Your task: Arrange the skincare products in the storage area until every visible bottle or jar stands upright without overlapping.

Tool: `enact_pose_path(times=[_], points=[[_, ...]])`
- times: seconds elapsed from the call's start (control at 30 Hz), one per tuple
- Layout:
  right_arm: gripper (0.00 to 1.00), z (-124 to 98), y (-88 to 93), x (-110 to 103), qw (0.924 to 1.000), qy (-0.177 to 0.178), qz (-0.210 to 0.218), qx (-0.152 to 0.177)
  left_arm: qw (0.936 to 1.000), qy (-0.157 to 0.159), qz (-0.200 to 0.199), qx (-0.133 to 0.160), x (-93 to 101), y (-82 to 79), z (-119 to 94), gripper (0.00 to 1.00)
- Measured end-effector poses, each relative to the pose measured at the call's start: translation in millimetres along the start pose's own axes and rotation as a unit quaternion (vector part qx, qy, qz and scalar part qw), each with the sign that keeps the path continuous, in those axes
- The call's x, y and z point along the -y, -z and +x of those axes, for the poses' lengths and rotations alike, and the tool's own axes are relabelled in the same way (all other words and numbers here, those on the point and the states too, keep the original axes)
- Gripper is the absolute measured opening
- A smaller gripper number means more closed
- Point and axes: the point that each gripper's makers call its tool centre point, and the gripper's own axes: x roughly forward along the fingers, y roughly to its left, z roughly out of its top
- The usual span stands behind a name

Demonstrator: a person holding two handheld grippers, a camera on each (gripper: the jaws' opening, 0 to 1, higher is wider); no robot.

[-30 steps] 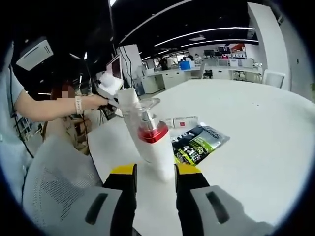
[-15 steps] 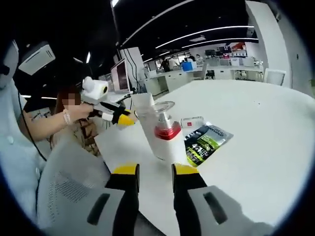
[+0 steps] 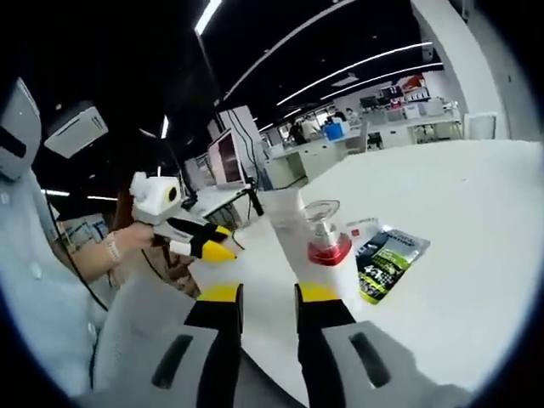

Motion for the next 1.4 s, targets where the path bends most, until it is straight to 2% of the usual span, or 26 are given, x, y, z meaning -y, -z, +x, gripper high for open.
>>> enact_pose_path(times=[0.17, 0.27, 0.47, 0.73, 0.9, 0.97, 1.17, 1.3, 1.4], points=[[0.24, 9.1, -10.2, -14.2, 0.9988, -0.032, 0.020, 0.030, 0.9987, 0.041, -0.003, 0.030, 26.7, -15.9, -1.3, 0.16], [0.23, 14.2, -19.0, -18.9, 0.9971, -0.046, 0.015, 0.059, 0.9976, 0.058, 0.009, 0.038, 39.1, -21.5, 1.5, 0.16], [0.25, 24.7, -21.3, -16.5, 0.9939, -0.064, 0.051, 0.074, 0.9933, 0.096, 0.024, 0.059, 63.3, -33.3, 4.9, 0.16], [0.26, 21.5, -35.6, -22.6, 0.9855, -0.109, 0.081, 0.102, 0.9862, 0.143, 0.012, 0.084, 83.1, -43.4, 3.1, 0.16], [0.24, 17.9, -45.1, -28.9, 0.9788, -0.138, 0.092, 0.120, 0.9801, 0.169, -0.001, 0.103, 88.7, -50.7, 1.1, 0.16], [0.24, 16.9, -47.7, -29.9, 0.9772, -0.143, 0.096, 0.124, 0.9797, 0.172, -0.003, 0.104, 90.1, -51.1, 1.3, 0.16], [0.22, 21.6, -48.4, -33.9, 0.9848, -0.125, 0.051, 0.109, 0.9835, 0.163, 0.021, 0.077, 93.8, -43.3, 12.7, 0.16], [0.22, 25.3, -45.8, -33.9, 0.9911, -0.098, 0.006, 0.089, 0.9859, 0.153, 0.038, 0.056, 92.0, -37.7, 22.8, 0.16], [0.21, 28.4, -42.2, -37.1, 0.9925, -0.093, -0.031, 0.073, 0.9864, 0.151, 0.053, 0.037, 92.5, -32.4, 31.3, 0.16]])
